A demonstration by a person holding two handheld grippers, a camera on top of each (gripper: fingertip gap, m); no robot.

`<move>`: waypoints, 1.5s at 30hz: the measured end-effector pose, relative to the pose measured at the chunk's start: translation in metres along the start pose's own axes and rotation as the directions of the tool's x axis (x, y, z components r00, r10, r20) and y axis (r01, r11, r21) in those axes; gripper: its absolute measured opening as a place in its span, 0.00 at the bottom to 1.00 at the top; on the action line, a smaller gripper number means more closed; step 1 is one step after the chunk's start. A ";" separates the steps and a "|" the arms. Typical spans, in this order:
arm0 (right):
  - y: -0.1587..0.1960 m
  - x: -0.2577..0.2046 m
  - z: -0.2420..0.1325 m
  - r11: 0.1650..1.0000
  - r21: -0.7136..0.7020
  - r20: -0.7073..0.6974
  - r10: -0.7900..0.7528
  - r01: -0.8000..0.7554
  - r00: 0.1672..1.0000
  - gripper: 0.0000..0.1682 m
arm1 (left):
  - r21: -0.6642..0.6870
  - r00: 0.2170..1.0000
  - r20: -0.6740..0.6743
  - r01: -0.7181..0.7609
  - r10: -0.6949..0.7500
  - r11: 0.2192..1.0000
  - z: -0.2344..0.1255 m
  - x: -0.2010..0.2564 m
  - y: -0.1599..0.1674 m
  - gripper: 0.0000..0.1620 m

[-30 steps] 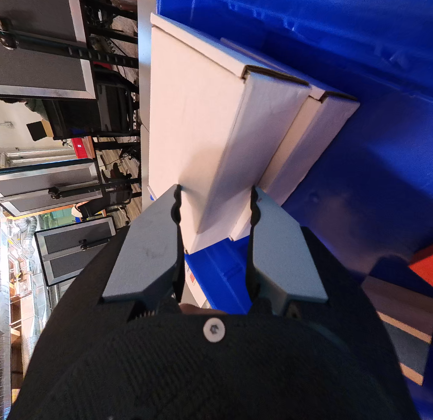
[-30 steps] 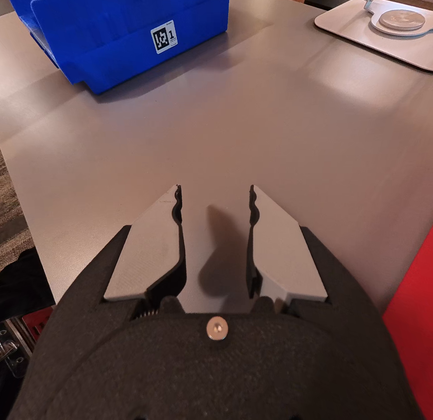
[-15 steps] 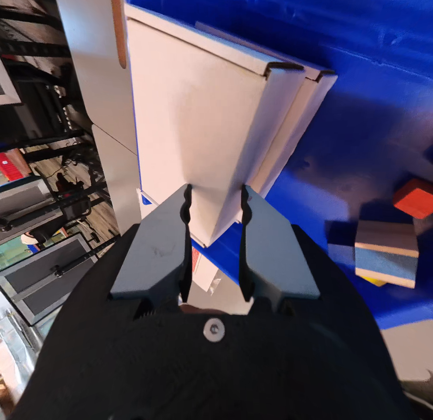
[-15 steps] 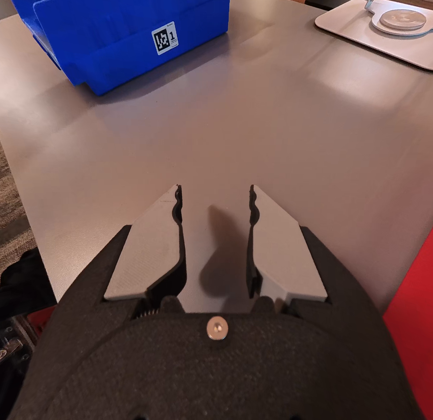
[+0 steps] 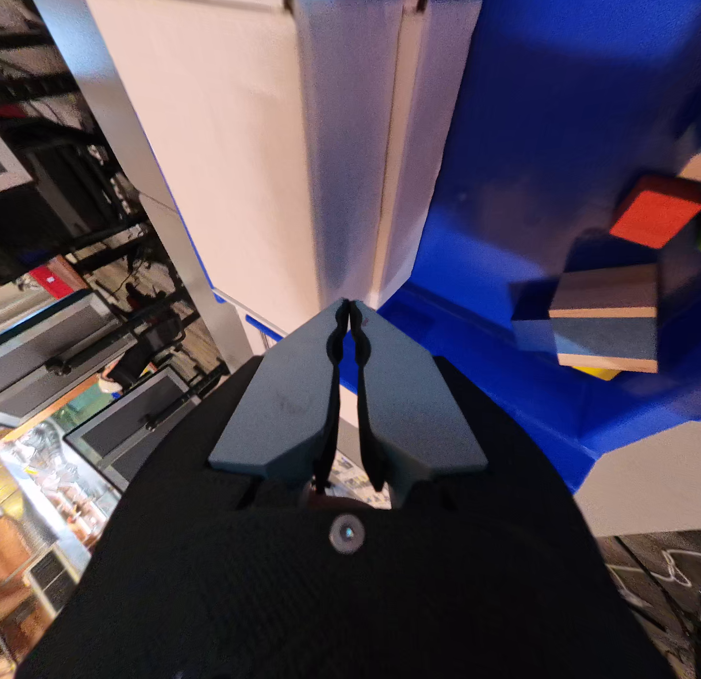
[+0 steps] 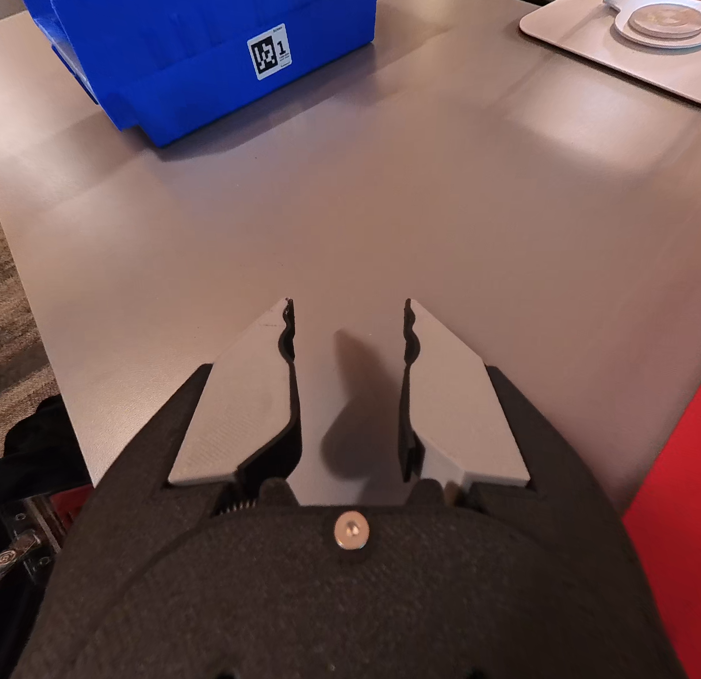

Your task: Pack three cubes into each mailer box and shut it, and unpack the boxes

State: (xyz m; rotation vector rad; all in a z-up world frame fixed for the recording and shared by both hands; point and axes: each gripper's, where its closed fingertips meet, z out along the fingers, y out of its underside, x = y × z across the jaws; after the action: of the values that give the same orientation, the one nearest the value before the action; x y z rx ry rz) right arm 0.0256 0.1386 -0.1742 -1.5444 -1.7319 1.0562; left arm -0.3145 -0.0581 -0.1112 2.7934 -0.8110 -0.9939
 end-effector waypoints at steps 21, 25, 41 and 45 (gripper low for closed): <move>-0.022 -0.014 0.001 0.995 0.095 0.091 0.008 -0.017 0.996 0.32 | 0.151 0.370 -0.422 0.929 -0.828 0.338 0.010 -0.024 0.025 0.31; -0.063 -0.039 0.008 0.993 0.098 0.210 0.040 -0.062 0.977 0.39 | 0.056 0.146 -0.580 0.989 -0.802 0.139 0.012 -0.029 0.015 0.32; -0.215 -0.068 0.107 0.983 0.076 0.355 0.133 -0.170 0.925 0.48 | 0.057 0.037 -0.755 0.998 -0.655 -0.009 0.006 -0.023 -0.009 0.50; -0.237 -0.073 0.149 0.966 -0.019 0.361 0.246 -0.257 0.900 0.49 | 0.098 0.079 -0.755 0.995 -0.651 0.007 0.002 -0.018 -0.010 0.52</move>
State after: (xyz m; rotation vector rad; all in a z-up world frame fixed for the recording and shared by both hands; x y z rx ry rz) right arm -0.2118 0.0370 -0.0432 -1.6680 -1.7689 1.5739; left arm -0.3230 -0.0400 -0.1051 3.7384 1.2949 0.3994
